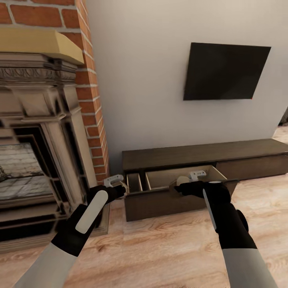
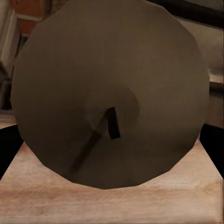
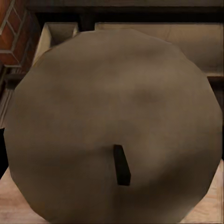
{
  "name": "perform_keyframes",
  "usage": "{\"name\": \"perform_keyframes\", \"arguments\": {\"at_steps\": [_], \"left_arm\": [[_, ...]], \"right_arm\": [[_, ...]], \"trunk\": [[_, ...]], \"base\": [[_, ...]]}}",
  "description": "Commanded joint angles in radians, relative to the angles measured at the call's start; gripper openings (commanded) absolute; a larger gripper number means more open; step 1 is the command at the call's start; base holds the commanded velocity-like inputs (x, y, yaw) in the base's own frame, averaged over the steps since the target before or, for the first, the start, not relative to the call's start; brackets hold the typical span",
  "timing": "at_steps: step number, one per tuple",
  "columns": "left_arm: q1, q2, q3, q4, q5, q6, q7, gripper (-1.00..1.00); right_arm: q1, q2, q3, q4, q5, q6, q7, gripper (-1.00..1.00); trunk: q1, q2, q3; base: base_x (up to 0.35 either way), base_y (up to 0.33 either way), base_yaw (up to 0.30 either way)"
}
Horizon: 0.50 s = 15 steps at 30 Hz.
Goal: Place each of the two pumpkins and all three candles from the living room inside a cabinet in the living room (use any cabinet), then make sure every cabinet is closed, and position the cauldron so it is next to a table in the living room.
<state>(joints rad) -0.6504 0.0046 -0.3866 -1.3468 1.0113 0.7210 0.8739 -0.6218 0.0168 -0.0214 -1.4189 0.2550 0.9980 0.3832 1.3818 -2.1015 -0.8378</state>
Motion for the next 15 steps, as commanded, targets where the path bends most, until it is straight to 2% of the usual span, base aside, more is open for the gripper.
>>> {"name": "perform_keyframes", "arguments": {"at_steps": [1,15], "left_arm": [[0.000,0.000,0.000,0.000,0.000,0.000,0.000,-1.00],[0.000,-0.002,0.000,0.018,0.000,-0.001,-0.001,-1.00]], "right_arm": [[0.000,0.000,0.000,0.000,-0.003,0.001,-0.001,-1.00],[-0.001,-0.013,-0.002,0.000,-0.003,-0.002,-0.001,-1.00]], "trunk": [[-0.004,0.007,0.003],[-0.058,0.105,0.047]], "base": [[0.000,0.000,-0.282],[0.000,0.000,-0.282]]}}
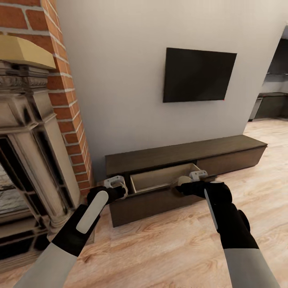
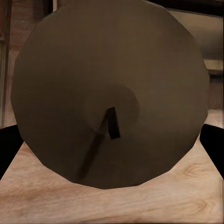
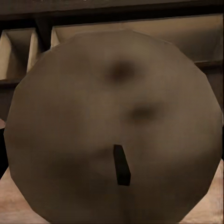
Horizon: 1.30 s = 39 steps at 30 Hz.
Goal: Place each of the two pumpkins and all three candles from the living room inside a cabinet in the living room (use any cabinet), then make sure every cabinet is closed, and position the cauldron so it is next to a table in the living room.
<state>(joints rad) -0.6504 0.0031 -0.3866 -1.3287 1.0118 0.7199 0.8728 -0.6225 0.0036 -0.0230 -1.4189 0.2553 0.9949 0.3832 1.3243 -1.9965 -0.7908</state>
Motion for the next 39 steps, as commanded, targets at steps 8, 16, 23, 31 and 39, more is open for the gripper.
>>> {"name": "perform_keyframes", "arguments": {"at_steps": [8,16,23,31,39], "left_arm": [[0.000,0.000,0.000,0.000,0.014,0.000,0.000,-1.00],[0.000,-0.003,0.000,0.002,0.014,0.000,0.000,-1.00],[0.000,-0.012,0.000,0.002,0.014,0.000,0.000,-1.00],[0.000,-0.012,-0.004,0.000,0.014,-0.002,0.000,-1.00],[0.000,-0.012,-0.006,0.000,0.014,-0.002,0.000,-1.00]], "right_arm": [[0.001,0.011,0.009,0.000,-0.003,0.001,-0.001,-1.00],[0.001,0.010,0.008,0.000,-0.004,0.001,-0.001,-1.00],[0.001,0.005,0.008,0.006,-0.005,0.000,0.002,-1.00],[0.001,0.013,0.011,0.010,-0.009,0.001,0.003,-1.00],[0.001,0.015,0.013,0.011,-0.010,0.005,0.004,-1.00]], "trunk": [[-0.031,0.056,0.025],[-0.061,0.112,0.050],[-0.088,0.161,0.072],[-0.107,0.196,0.088],[-0.107,0.196,0.084]], "base": [[0.000,0.000,-0.283],[0.000,0.000,-0.282],[0.000,0.000,-0.061],[0.000,0.000,-0.001],[0.000,0.000,0.000]]}}
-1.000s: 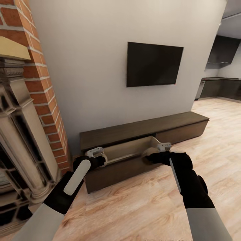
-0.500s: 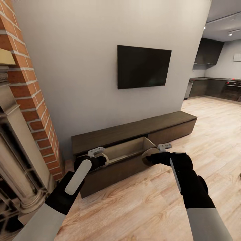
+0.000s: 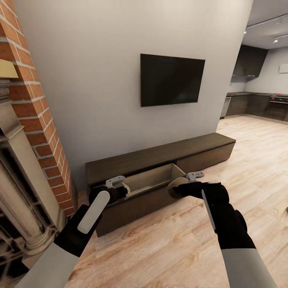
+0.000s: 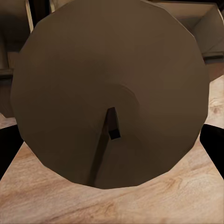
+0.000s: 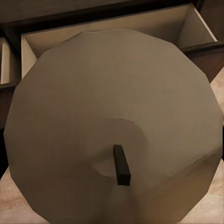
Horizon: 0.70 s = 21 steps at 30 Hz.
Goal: Place each of the two pumpkins and all three candles from the living room inside a cabinet in the living room (use any cabinet), then make sure every cabinet is closed, and position the cauldron so it is next to a table in the living room.
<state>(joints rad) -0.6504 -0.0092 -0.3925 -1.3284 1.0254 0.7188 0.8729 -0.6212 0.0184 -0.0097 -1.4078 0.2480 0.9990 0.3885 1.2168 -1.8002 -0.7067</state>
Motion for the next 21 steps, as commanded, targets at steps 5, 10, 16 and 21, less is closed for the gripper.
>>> {"name": "perform_keyframes", "arguments": {"at_steps": [5,10,16,21], "left_arm": [[0.000,0.000,0.000,0.000,0.000,-0.001,0.000,-1.00],[0.000,0.000,0.000,0.000,0.001,-0.001,0.000,-1.00],[0.000,0.000,0.000,0.000,0.001,-0.001,0.000,-1.00],[0.000,0.000,0.000,0.000,0.000,-0.001,0.000,-1.00]], "right_arm": [[0.000,0.000,-0.001,0.001,0.000,0.000,-0.002,-1.00],[0.000,-0.001,-0.001,0.001,-0.002,0.000,-0.002,-1.00],[0.000,-0.001,-0.002,0.001,-0.006,0.000,-0.002,-1.00],[0.000,-0.001,-0.002,0.002,-0.008,0.000,-0.002,-1.00]], "trunk": [[0.000,0.000,-0.008],[0.000,0.000,-0.016],[0.000,0.000,-0.025],[0.000,0.000,-0.033]], "base": [[0.000,0.000,0.000],[0.000,0.000,0.000],[0.000,0.000,0.000],[0.000,0.000,0.000]]}}
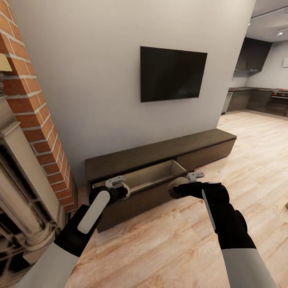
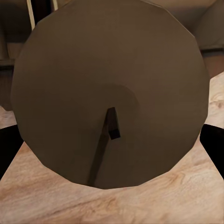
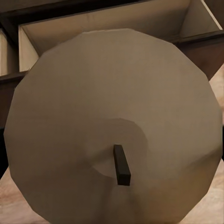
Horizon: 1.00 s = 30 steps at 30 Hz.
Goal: Place each of the two pumpkins and all three candles from the living room inside a cabinet in the living room (use any cabinet), then make sure every cabinet is closed, and position the cauldron so it is next to a table in the living room.
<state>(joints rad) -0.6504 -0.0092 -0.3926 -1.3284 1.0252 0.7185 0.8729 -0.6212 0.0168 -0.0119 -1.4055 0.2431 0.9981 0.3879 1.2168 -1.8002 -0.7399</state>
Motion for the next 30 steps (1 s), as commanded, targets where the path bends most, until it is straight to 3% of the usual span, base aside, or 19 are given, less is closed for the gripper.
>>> {"name": "perform_keyframes", "arguments": {"at_steps": [1,17,30], "left_arm": [[0.000,0.000,0.000,0.000,0.000,-0.001,0.000,-1.00],[0.000,-0.001,-0.001,0.000,-0.001,0.000,0.000,-1.00],[0.000,-0.008,-0.003,0.000,-0.001,0.001,0.000,-1.00]], "right_arm": [[0.000,0.000,0.000,0.000,-0.004,0.001,-0.001,-1.00],[0.000,-0.004,-0.004,-0.004,-0.002,-0.001,-0.001,-1.00],[0.000,0.001,-0.003,-0.010,-0.003,0.003,-0.001,-1.00]], "trunk": [[0.000,0.000,-0.002],[0.000,0.000,-0.020],[0.000,0.000,-0.021]], "base": [[0.000,0.000,0.000],[0.002,0.000,0.000],[0.304,-0.045,0.003]]}}
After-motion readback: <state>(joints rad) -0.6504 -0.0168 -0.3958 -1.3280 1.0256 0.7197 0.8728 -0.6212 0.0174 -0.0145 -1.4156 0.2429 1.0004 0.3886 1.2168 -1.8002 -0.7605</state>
